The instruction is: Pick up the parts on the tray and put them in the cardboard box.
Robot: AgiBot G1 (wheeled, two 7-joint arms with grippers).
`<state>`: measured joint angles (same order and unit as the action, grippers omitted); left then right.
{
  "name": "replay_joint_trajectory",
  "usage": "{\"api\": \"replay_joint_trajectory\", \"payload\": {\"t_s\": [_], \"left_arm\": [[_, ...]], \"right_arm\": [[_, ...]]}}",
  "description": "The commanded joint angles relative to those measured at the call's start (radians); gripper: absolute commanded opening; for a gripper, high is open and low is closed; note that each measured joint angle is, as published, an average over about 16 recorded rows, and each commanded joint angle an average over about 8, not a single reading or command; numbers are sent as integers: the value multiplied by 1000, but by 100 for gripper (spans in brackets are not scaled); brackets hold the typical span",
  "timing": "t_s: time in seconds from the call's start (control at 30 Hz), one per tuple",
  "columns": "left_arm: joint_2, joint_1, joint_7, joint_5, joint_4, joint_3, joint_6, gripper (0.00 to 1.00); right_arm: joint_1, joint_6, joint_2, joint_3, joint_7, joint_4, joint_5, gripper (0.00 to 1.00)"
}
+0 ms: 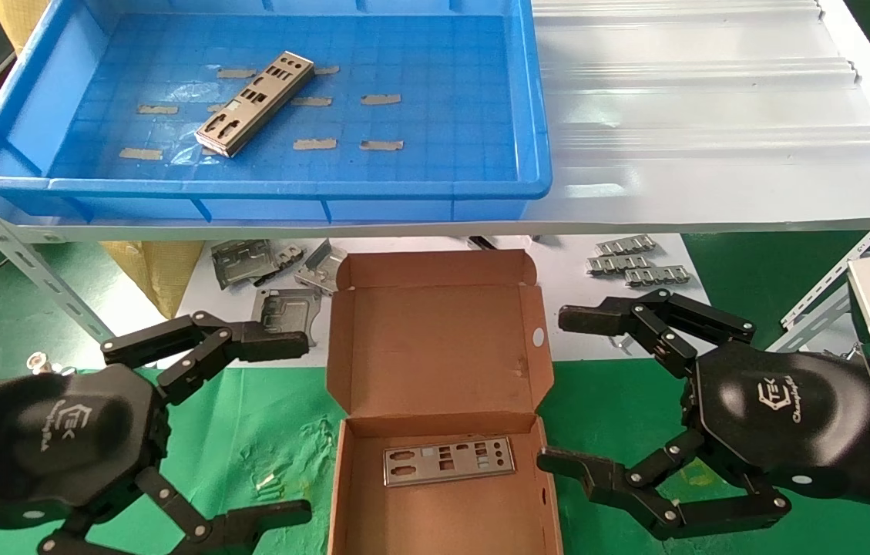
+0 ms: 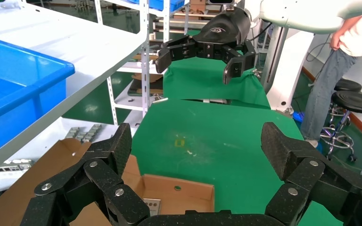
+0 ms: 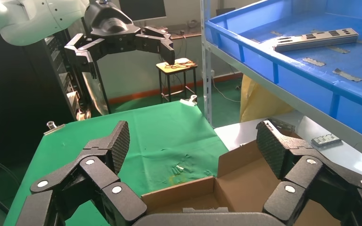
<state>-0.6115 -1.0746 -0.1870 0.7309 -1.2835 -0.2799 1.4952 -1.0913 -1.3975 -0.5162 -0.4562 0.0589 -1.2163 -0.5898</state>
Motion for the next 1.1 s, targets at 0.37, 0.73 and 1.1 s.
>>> {"api": "replay_joint_trajectory", "payload": {"t_s": [0.37,0.73,1.1], "left_arm": [[0,0,0,0,0,0,0,100],[0,0,0,0,0,0,0,100],[0,0,0,0,0,0,0,100]], "right_arm": [[0,0,0,0,0,0,0,100],[0,0,0,0,0,0,0,100],[0,0,0,0,0,0,0,100]]}}
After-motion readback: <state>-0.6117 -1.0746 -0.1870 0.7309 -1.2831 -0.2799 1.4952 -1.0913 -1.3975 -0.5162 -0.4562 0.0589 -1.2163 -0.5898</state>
